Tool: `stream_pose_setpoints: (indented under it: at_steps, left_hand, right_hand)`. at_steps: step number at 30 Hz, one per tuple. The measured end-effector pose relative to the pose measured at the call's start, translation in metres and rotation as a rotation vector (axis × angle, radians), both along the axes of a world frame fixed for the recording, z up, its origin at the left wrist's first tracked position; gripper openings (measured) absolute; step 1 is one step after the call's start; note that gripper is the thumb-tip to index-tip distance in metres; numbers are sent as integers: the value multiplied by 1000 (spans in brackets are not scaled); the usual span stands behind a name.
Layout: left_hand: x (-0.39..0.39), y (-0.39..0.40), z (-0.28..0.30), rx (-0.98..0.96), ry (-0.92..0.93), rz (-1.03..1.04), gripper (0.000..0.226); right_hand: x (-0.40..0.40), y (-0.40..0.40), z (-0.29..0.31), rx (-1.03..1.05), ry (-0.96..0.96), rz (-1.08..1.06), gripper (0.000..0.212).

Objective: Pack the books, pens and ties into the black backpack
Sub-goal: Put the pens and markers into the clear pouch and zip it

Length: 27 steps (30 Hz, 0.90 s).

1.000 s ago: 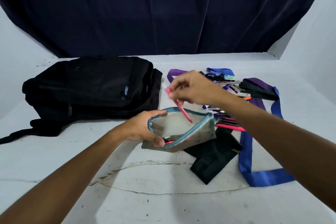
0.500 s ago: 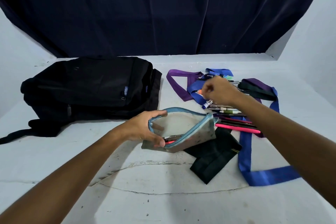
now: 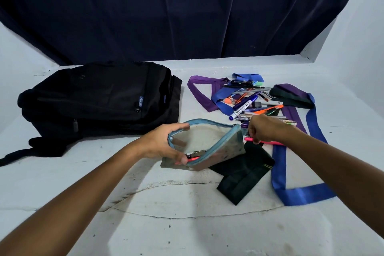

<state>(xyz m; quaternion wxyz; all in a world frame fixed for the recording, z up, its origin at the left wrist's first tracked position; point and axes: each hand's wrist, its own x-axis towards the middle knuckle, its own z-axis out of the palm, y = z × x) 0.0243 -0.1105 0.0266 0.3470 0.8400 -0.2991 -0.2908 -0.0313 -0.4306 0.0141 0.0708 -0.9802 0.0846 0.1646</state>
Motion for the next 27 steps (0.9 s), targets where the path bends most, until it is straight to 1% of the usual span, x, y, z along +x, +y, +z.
stream_pose_setpoints:
  at_steps: [2,3,4,6,7,9,10,12,13,14,15,17,18,19,20,21,22,23,24,26,27]
  left_hand:
    - [0,1,0,-1,2,5,144]
    - [-1,1,0,0,4,7,145]
    - [0,1,0,0,8,8,145]
    - [-1,1,0,2,16,8,143]
    - [-1,1,-1,4,12,8,142]
    - [-1,1,-1,7,-1,9,141]
    - [-1,1,-1,5,-1,9,140]
    - [-1,1,-2,0,8,19,140]
    - [-1,1,-2,-2,12,23,140]
    - [0,1,-3,-6,15,26,140]
    - [0,1,-3,-13,17,28,140]
    - [0,0,-4,-37,30,26,134]
    - [0,-1,-4,-56,37,24,125]
    - [-1,-1,-4,-69,40,21,115]
    - [-1,-1,-4,-82,36,22,111]
    - [-1,-1,-4,-85,33,28,115]
    - [0,-1,-5,-86,31,32,123]
    - [0,0,-6,-80,24,29,129]
    - [1,1,-6,-77,19,24,130]
    - [1,1,-7,-86,30,13,127]
    - [0,1,-6,-88,38,15,128]
  right_hand:
    - [2,-2,3,22,0,16,17]
    - [4,-2,8,59,-39,20,16]
    - [6,-2,16,112,-113,24,17]
    - [11,5,38,253,-327,5,20]
    - [13,13,50,368,-449,-24,17]
    - [14,35,73,677,-679,-73,7]
    - [14,48,83,820,-757,-67,4]
    - [11,73,99,1005,-800,3,2]
    - [10,84,103,1044,-764,61,1]
    - [9,94,104,1043,-692,133,1]
    - [9,102,102,986,-595,214,1]
    - [11,113,91,735,-371,358,2]
    - [13,117,83,591,-274,401,1]
    - [15,121,74,465,-204,428,2]
    - [16,123,66,359,-161,450,6]
    - [17,125,59,270,-129,464,10]
    - [17,127,55,210,-100,463,12]
    - [16,127,53,189,-73,448,14]
    - [17,126,53,223,-60,422,16]
    - [20,118,59,403,-109,363,16]
    - [22,112,64,490,-176,323,14]
